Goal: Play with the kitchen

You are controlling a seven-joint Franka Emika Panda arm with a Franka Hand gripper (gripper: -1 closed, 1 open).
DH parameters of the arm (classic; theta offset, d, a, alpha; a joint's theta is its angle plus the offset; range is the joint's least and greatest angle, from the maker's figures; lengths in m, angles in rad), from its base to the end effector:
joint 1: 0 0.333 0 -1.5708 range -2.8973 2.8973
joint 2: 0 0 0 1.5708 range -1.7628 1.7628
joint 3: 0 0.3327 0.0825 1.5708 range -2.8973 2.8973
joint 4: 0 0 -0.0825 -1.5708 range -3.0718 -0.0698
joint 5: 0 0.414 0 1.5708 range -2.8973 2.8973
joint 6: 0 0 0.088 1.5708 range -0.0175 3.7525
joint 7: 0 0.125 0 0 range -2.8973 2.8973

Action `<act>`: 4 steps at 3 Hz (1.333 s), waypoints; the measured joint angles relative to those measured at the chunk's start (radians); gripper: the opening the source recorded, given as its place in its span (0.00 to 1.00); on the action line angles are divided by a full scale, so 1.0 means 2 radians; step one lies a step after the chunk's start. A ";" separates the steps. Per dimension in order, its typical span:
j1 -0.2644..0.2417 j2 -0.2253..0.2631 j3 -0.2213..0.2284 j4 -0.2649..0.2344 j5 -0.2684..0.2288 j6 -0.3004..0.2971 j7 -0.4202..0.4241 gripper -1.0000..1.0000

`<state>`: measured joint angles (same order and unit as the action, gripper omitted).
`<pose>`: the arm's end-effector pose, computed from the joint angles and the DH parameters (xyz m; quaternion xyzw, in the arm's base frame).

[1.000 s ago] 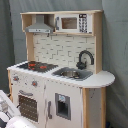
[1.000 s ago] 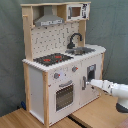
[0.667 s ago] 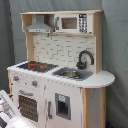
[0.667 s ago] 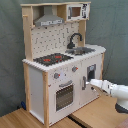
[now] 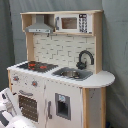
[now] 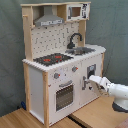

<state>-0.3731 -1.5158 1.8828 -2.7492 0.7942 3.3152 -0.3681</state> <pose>0.2370 0.3705 0.2702 0.5248 0.5144 0.5520 0.3939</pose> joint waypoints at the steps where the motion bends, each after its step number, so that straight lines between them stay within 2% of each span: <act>1: -0.019 0.000 0.001 0.007 0.000 0.007 0.048 1.00; 4: -0.086 0.000 0.016 0.045 0.000 0.025 0.195 1.00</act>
<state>-0.5442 -1.5159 1.9143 -2.6585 0.7942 3.3652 0.0224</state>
